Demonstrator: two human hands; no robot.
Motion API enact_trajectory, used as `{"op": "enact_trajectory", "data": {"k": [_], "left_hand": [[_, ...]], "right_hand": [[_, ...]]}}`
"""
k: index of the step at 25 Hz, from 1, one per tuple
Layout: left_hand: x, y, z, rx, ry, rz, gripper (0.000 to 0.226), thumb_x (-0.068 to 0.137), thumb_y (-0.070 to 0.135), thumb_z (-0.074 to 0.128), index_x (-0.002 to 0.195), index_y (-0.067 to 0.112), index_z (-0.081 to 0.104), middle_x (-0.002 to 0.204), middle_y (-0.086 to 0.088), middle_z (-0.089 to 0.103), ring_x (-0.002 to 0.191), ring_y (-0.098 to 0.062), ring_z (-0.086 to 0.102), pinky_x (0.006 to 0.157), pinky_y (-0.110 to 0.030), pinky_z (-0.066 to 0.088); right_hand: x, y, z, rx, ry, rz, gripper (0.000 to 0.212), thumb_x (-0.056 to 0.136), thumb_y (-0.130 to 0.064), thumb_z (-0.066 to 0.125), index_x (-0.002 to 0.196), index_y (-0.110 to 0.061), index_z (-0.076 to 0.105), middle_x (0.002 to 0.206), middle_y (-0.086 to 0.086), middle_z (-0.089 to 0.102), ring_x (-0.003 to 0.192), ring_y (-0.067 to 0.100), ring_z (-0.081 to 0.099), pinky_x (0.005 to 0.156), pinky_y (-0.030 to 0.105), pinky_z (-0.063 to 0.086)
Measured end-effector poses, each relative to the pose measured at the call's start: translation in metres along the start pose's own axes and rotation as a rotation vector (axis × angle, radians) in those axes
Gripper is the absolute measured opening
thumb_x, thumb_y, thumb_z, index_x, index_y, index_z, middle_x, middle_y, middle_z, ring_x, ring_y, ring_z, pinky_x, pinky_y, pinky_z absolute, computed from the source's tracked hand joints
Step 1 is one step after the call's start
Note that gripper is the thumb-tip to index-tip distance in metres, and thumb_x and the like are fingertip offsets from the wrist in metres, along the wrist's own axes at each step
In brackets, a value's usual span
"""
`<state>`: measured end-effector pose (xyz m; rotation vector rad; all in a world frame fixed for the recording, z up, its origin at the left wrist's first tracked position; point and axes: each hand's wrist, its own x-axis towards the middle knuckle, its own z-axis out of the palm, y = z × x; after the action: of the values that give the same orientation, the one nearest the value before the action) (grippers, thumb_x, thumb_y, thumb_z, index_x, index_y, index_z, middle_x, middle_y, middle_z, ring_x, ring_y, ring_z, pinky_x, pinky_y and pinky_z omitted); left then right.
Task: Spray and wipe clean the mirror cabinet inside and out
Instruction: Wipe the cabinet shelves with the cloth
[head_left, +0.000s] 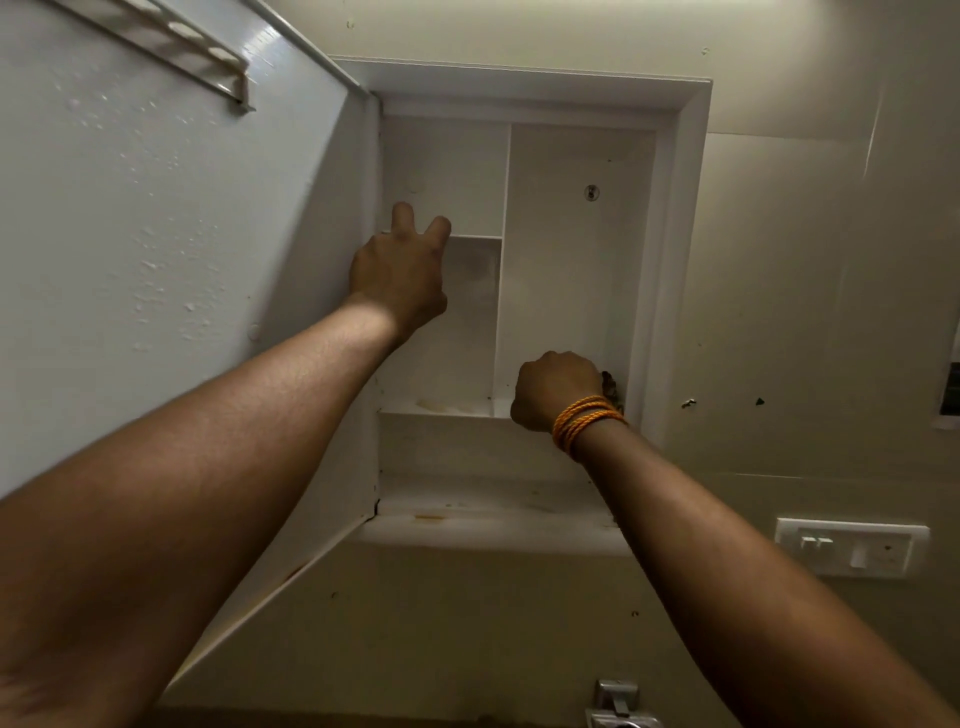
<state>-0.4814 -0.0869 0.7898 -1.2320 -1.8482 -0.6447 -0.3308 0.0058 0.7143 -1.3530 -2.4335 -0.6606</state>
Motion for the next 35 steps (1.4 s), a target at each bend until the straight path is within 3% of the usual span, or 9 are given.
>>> {"op": "enact_trajectory", "data": {"k": [6, 8, 15, 19, 23, 27, 29, 32, 35], "left_hand": [[0.0, -0.006, 0.002, -0.026, 0.013, 0.027, 0.058, 0.078, 0.01, 0.066, 0.132, 0.017, 0.044, 0.134, -0.02, 0.038, 0.086, -0.042, 0.059, 0.063, -0.036, 0.039], [0.0, -0.007, 0.002, -0.025, 0.013, 0.038, 0.06, 0.078, 0.01, 0.067, 0.133, 0.017, 0.043, 0.135, -0.02, 0.037, 0.087, -0.042, 0.059, 0.064, -0.036, 0.038], [0.001, -0.003, 0.009, -0.037, 0.034, 0.017, 0.061, 0.076, 0.012, 0.07, 0.131, 0.017, 0.044, 0.137, -0.02, 0.036, 0.091, -0.041, 0.059, 0.064, -0.035, 0.04], [0.002, 0.001, 0.011, -0.029, 0.053, 0.005, 0.06, 0.076, 0.011, 0.07, 0.13, 0.017, 0.043, 0.136, -0.021, 0.036, 0.087, -0.041, 0.058, 0.063, -0.036, 0.04], [0.003, 0.0, 0.012, -0.007, 0.07, 0.011, 0.06, 0.077, 0.011, 0.07, 0.131, 0.017, 0.043, 0.133, -0.021, 0.039, 0.082, -0.042, 0.059, 0.062, -0.035, 0.043], [0.003, 0.0, 0.009, 0.0, 0.068, -0.008, 0.054, 0.079, 0.009, 0.063, 0.129, 0.016, 0.044, 0.129, -0.021, 0.041, 0.07, -0.037, 0.048, 0.061, -0.035, 0.038], [0.004, -0.001, 0.007, -0.005, 0.063, -0.014, 0.049, 0.08, 0.008, 0.061, 0.125, 0.016, 0.046, 0.124, -0.019, 0.043, 0.067, -0.034, 0.043, 0.061, -0.036, 0.038], [0.004, -0.004, 0.004, 0.003, 0.049, -0.012, 0.048, 0.078, 0.009, 0.06, 0.124, 0.018, 0.047, 0.119, -0.018, 0.045, 0.07, -0.038, 0.05, 0.061, -0.036, 0.04], [0.004, -0.003, 0.003, -0.011, 0.04, -0.012, 0.048, 0.077, 0.009, 0.06, 0.122, 0.018, 0.047, 0.119, -0.017, 0.044, 0.068, -0.035, 0.046, 0.062, -0.036, 0.04]], "right_hand": [[0.004, -0.014, 0.016, 0.653, 0.201, 0.27, 0.021, 0.092, -0.022, 0.061, 0.103, -0.005, 0.069, 0.106, 0.017, 0.069, 0.098, 0.038, 0.067, 0.078, 0.037, 0.053], [0.006, -0.014, 0.019, 0.714, 0.233, 0.347, 0.02, 0.092, -0.02, 0.061, 0.104, -0.005, 0.068, 0.105, 0.016, 0.069, 0.097, 0.036, 0.066, 0.076, 0.036, 0.052], [0.026, 0.013, 0.013, 0.831, -0.072, 0.063, 0.028, 0.089, 0.002, 0.046, 0.103, 0.002, 0.07, 0.098, 0.018, 0.066, 0.088, 0.034, 0.06, 0.072, 0.035, 0.051], [0.012, 0.049, 0.002, 0.983, -0.208, -0.128, 0.032, 0.086, 0.011, 0.051, 0.106, -0.001, 0.073, 0.11, 0.017, 0.072, 0.102, 0.029, 0.066, 0.089, 0.042, 0.055], [-0.022, 0.065, 0.0, 1.22, -0.248, -0.21, 0.037, 0.084, 0.017, 0.049, 0.087, -0.01, 0.074, 0.089, 0.005, 0.075, 0.089, 0.017, 0.07, 0.075, 0.029, 0.056], [-0.046, 0.062, -0.003, 1.588, -0.096, 0.057, 0.023, 0.085, 0.01, 0.049, 0.095, 0.002, 0.069, 0.092, 0.017, 0.072, 0.087, 0.033, 0.07, 0.068, 0.038, 0.058], [-0.047, 0.056, -0.008, 1.823, 0.026, 0.27, 0.022, 0.084, 0.003, 0.052, 0.094, -0.007, 0.069, 0.096, 0.018, 0.072, 0.089, 0.039, 0.071, 0.063, 0.047, 0.062], [-0.035, 0.049, -0.015, 1.404, 0.437, 0.281, 0.018, 0.075, -0.009, 0.056, 0.085, -0.015, 0.07, 0.087, 0.011, 0.071, 0.085, 0.033, 0.069, 0.072, 0.049, 0.062], [-0.018, 0.035, -0.018, 0.737, 0.512, 0.189, 0.023, 0.082, -0.012, 0.061, 0.102, -0.013, 0.073, 0.093, 0.011, 0.069, 0.086, 0.034, 0.064, 0.07, 0.029, 0.047]]}}
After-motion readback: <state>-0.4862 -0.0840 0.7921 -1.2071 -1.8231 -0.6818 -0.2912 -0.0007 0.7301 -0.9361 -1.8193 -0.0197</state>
